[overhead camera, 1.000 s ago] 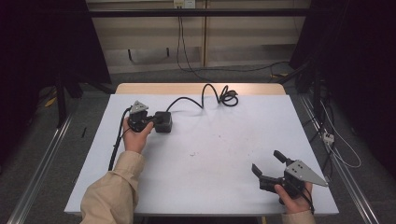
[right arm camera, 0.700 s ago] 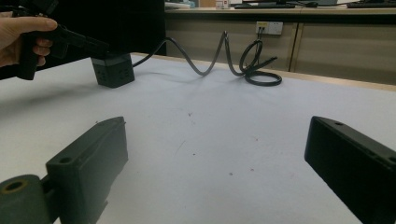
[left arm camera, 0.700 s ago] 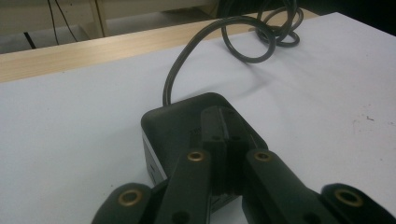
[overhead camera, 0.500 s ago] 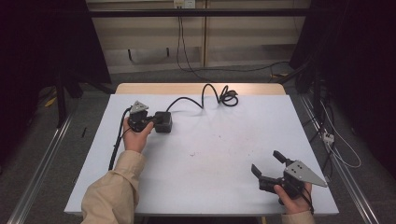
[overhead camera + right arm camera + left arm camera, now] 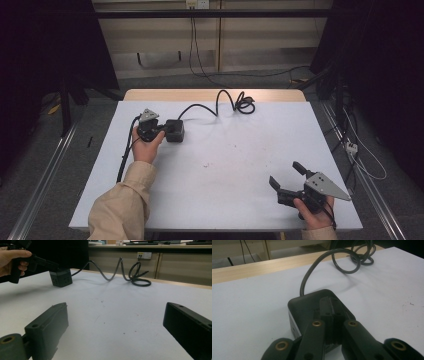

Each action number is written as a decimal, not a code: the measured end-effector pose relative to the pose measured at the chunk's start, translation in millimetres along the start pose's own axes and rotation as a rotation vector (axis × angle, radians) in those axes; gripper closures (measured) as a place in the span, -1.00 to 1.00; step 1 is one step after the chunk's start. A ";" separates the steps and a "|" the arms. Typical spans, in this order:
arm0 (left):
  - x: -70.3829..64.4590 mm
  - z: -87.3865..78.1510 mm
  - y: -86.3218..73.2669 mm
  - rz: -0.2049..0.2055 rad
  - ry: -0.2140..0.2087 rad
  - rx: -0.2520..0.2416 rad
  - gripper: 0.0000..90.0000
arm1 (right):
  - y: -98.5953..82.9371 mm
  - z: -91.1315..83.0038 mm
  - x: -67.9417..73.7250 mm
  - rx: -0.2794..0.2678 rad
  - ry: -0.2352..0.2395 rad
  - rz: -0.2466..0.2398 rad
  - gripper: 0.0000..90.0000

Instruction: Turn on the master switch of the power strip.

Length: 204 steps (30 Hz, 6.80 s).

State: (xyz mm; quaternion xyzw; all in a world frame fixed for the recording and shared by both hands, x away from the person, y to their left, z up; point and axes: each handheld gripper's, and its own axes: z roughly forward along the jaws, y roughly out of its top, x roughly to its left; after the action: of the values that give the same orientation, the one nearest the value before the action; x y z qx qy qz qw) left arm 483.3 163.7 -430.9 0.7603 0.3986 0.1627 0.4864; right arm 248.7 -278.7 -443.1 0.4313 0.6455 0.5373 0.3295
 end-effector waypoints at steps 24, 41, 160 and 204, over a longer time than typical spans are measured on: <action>-0.9 0.1 -0.7 -0.010 0.005 -0.004 1.00 | 0.5 0.3 2.5 -0.002 0.004 0.004 -0.87; -0.8 -1.3 -0.3 -0.022 0.003 0.010 1.00 | 0.5 1.3 3.0 -0.003 0.006 -0.004 -0.87; -19.1 -89.9 -50.1 -0.032 -0.158 -0.031 -0.74 | 2.3 8.8 6.2 -0.001 0.021 -0.005 -0.87; -11.3 -127.8 -75.8 -0.026 -0.134 -0.035 -0.74 | 2.0 7.5 5.5 0.002 0.019 -0.013 -0.87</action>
State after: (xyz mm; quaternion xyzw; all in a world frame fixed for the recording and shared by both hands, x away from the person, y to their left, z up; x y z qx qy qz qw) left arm 361.1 248.8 -434.6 0.7555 0.3722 0.1120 0.5274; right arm 253.6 -270.5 -442.4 0.4224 0.6518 0.5386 0.3265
